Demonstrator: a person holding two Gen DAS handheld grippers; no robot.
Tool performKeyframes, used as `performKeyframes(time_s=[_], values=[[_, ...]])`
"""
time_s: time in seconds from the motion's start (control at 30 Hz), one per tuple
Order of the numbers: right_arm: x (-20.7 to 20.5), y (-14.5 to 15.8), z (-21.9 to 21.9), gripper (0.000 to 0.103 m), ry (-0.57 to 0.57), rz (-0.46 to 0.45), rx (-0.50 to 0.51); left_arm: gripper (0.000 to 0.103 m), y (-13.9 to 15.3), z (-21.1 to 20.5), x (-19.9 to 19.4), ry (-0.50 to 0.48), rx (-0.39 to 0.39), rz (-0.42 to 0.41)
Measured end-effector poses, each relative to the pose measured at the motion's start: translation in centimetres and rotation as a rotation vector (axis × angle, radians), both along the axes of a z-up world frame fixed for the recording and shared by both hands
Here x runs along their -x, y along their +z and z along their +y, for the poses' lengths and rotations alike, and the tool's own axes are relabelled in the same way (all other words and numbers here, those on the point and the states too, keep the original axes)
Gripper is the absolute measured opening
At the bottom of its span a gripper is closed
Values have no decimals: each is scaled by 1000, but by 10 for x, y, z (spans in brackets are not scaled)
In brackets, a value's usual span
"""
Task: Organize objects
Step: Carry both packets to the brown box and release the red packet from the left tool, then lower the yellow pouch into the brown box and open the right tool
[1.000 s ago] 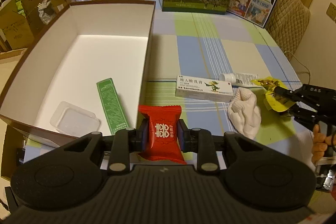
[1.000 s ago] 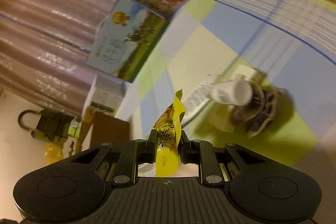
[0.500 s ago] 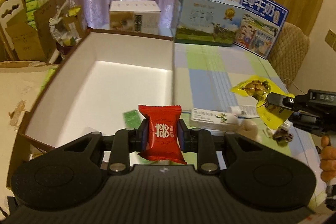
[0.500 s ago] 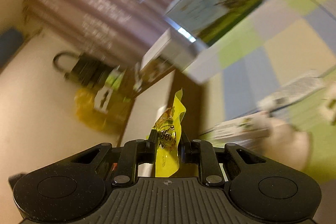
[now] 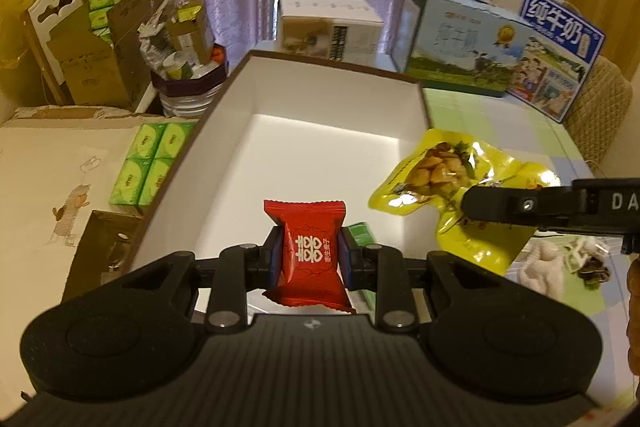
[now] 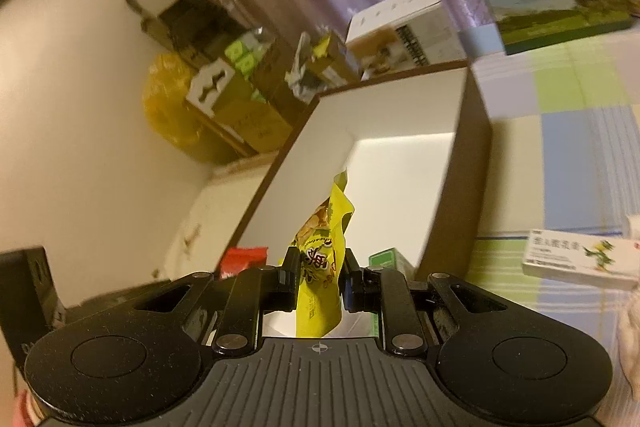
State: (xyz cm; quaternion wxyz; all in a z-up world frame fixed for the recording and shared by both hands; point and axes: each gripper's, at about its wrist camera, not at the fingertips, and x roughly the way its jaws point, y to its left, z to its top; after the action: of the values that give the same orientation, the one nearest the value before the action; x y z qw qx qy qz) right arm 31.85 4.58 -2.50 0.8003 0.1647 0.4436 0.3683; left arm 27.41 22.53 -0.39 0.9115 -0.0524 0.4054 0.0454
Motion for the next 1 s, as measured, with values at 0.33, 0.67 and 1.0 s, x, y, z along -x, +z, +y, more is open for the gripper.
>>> performKeyframes(time_s=[0.33,0.67,1.0], values=[[-10,-22,45,16,18,-9,148,23,-19,31,-29,-5,6,48],[-30,-35,58,17,-2,4,214,24,-34,38,-62,-37,10,84],[-44,-39,64,17,-9,17,231,33,-42,38,-85,-59,-8,94]])
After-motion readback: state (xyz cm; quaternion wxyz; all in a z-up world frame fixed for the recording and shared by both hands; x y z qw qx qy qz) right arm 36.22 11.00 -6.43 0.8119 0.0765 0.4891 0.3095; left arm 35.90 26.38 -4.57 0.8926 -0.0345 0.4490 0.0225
